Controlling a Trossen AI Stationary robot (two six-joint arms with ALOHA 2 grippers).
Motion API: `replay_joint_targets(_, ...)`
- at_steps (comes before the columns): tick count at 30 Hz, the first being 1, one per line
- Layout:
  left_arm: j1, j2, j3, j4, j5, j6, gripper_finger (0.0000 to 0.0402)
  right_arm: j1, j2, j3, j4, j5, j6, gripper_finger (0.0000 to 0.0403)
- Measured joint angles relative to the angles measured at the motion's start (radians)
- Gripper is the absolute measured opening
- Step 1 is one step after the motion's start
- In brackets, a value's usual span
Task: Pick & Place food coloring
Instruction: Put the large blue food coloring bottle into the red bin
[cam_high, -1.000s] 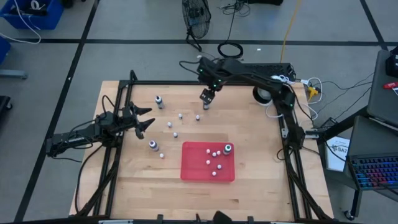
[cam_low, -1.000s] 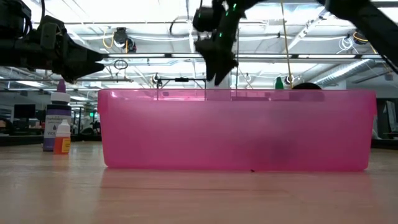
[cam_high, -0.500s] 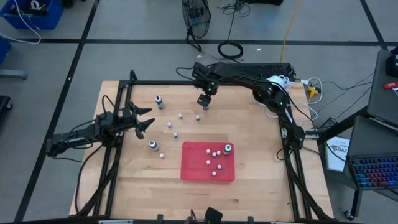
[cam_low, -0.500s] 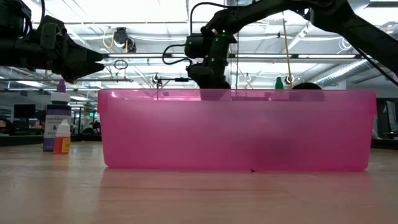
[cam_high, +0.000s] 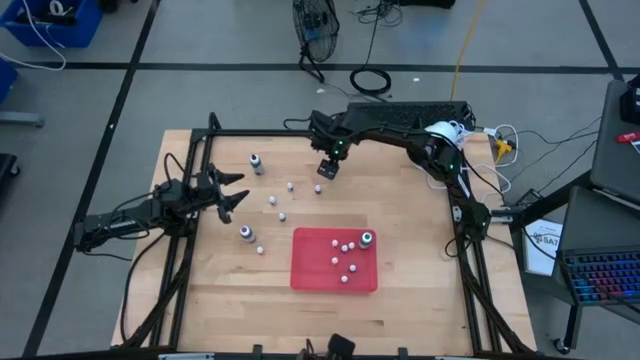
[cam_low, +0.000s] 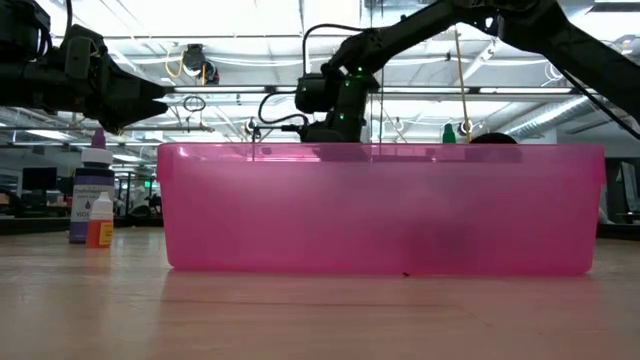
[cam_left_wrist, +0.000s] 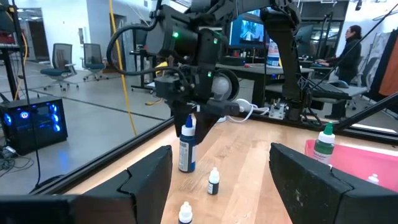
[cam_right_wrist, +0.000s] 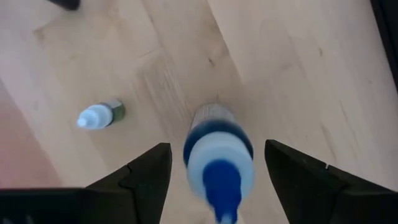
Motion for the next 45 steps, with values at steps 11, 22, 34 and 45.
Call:
replay_joint_targets(11, 0.0, 0.0, 0.0, 0.0, 0.0, 0.0, 0.0269, 0.0, -0.001, -0.019, 0.04, 0.0, -0.012, 0.0243)
replay_joint_targets(22, 0.0, 0.0, 0.0, 0.0, 0.0, 0.0, 0.0269, 0.0, -0.001, -0.019, 0.061, 0.0, -0.012, 0.0242)
replay_joint_targets(34, 0.0, 0.0, 0.0, 0.0, 0.0, 0.0, 0.0269, 0.0, 0.001, -0.089, 0.092, 0.0, -0.012, 0.0232)
replay_joint_targets(45, 0.0, 0.0, 0.0, 0.0, 0.0, 0.0, 0.0269, 0.0, 0.001, -0.103, 0.121, 0.0, -0.013, 0.0227)
